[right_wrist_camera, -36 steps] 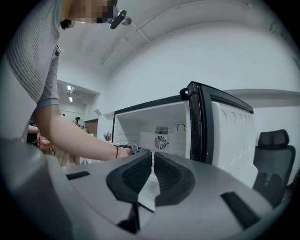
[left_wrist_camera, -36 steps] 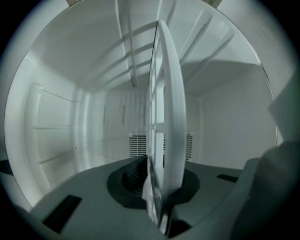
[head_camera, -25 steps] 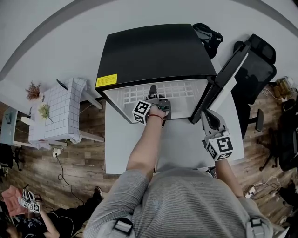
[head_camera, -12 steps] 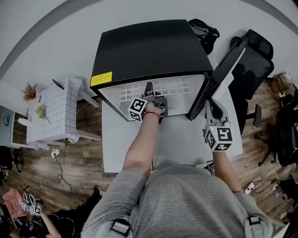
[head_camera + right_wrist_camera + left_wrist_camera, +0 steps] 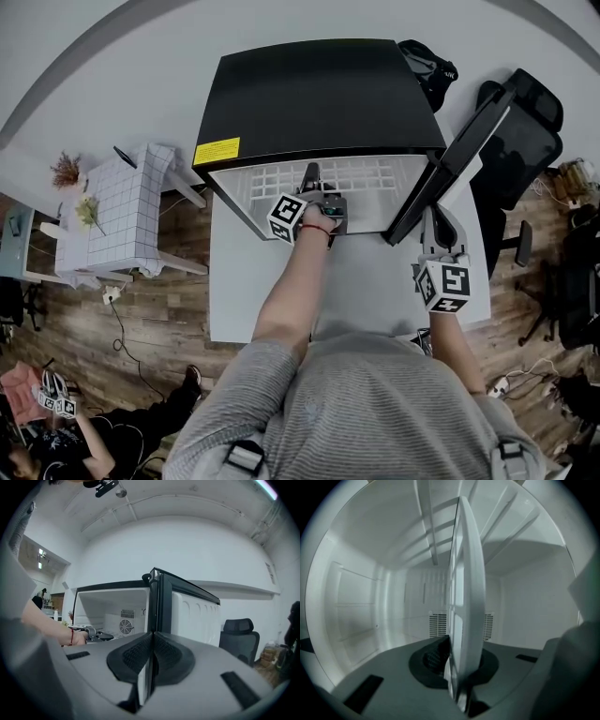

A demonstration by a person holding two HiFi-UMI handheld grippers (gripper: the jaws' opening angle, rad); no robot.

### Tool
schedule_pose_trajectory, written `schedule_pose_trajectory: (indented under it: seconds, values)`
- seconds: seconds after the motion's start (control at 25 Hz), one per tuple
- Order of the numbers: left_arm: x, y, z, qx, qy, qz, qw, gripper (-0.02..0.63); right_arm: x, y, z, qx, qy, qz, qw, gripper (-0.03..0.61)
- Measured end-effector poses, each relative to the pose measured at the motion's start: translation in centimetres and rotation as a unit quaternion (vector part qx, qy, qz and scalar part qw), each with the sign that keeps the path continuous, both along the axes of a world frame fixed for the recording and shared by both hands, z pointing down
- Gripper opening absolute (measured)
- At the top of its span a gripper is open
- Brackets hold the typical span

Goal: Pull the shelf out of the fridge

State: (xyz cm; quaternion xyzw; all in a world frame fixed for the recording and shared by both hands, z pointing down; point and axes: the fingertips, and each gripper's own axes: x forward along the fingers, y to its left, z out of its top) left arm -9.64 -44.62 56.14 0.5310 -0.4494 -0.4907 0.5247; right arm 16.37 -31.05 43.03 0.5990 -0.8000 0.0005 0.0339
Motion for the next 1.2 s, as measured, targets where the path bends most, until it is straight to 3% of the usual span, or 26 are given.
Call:
schedule_pose_trajectory:
  seconds: [0.64,1.2]
  values:
    - [0.2,1.3,-0.2,-0.003,0.000,-0.005,1.0000,0.036,0.0,-0.2,0.0,-0.005,-0.001,-0.006,1.000,0.014]
    - [0.7,6.0,-0.4,0.006,0.007,-0.006,0.9999,0.037,-0.1,-0.1,0.0,-0.009,-0.003,-0.012,1.000,0.014]
